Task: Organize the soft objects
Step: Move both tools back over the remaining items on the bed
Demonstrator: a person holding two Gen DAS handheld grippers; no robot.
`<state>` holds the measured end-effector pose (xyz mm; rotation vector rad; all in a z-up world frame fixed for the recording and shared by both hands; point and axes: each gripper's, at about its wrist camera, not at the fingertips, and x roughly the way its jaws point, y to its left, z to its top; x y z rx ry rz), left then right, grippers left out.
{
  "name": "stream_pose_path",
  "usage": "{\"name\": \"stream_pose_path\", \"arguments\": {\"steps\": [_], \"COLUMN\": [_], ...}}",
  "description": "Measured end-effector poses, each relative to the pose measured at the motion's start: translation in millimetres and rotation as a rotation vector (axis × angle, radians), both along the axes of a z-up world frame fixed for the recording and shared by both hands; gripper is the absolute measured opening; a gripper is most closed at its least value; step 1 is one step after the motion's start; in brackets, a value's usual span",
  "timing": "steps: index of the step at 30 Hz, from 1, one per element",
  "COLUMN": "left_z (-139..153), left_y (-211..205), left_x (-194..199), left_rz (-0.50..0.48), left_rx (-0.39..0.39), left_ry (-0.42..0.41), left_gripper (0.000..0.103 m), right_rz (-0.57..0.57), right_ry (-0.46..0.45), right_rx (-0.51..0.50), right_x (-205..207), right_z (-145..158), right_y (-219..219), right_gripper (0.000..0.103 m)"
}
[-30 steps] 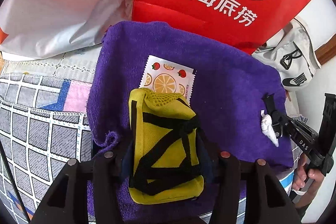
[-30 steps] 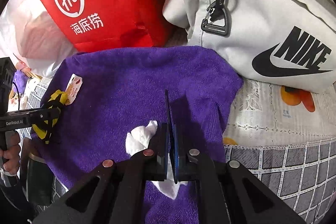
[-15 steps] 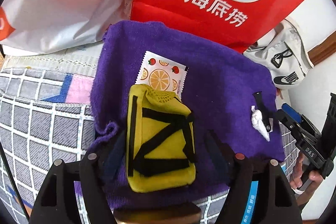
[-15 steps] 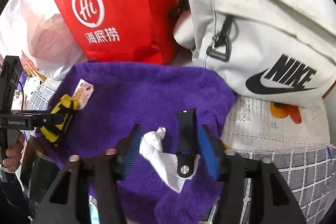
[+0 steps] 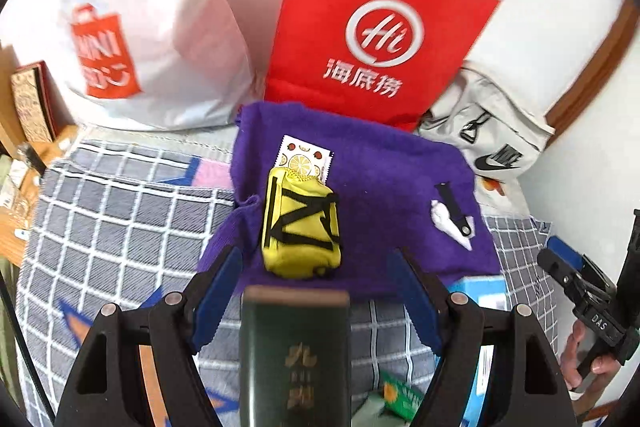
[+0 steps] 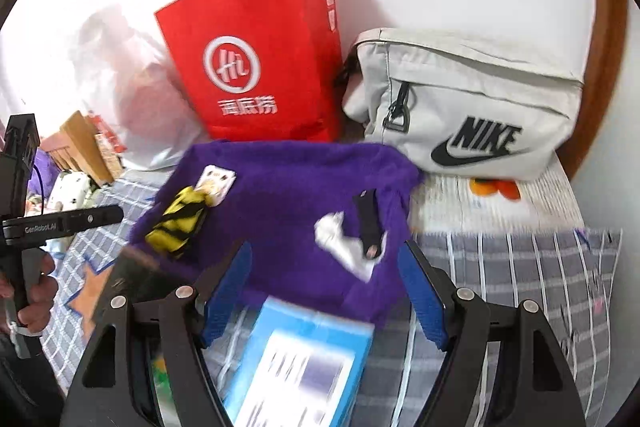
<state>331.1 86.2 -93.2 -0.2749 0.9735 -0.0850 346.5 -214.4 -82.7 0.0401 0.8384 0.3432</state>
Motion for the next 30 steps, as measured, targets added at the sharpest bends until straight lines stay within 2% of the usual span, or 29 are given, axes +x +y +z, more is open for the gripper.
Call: {"name": "stream_pose_path", "arguments": {"steps": [3, 8, 14, 21, 23, 30], "left_z": [4.5, 3.4, -10.7, -40.7, -47.0, -65.2], "left_y": [-1.7, -6.6, -17.1, -23.3, -23.1, -25.9], "left_x": [-25.0, -71.6, -124.9, -172.9, -182.6, -196.9], "left_rz": [-0.02, -0.026, -0.037, -0.035, -0.033, -0.033], "left_rx": [-0.006, -0.005, -0.017, -0.026, -0.036, -0.016], "left_ry": [-0.003, 0.017, 0.03, 0.081, 0.085, 0.13], "left_gripper": [0.076, 0.076, 0.076, 0.076, 0.076, 0.076], "right_rz": [0.029, 0.067, 0.103, 0.138, 0.158, 0.206], "right_ry": [0.025, 0.014, 0.04, 0.084, 0.093, 0.133], "right_rx": [0.019, 0.009, 0.003, 0.0, -0.01, -0.094], "right_x": [-31.1, -86.7, -144.5, -182.5, -192.9, -212.0], "right_z": [1.8, -1.2, -20.2, -51.6, -60.6, -96.5], "right_y": [1.0, 5.6, 3.8, 5.5, 9.3, 26.3], "right_gripper": [0.075, 0.075, 0.075, 0.076, 0.08, 0.082]}}
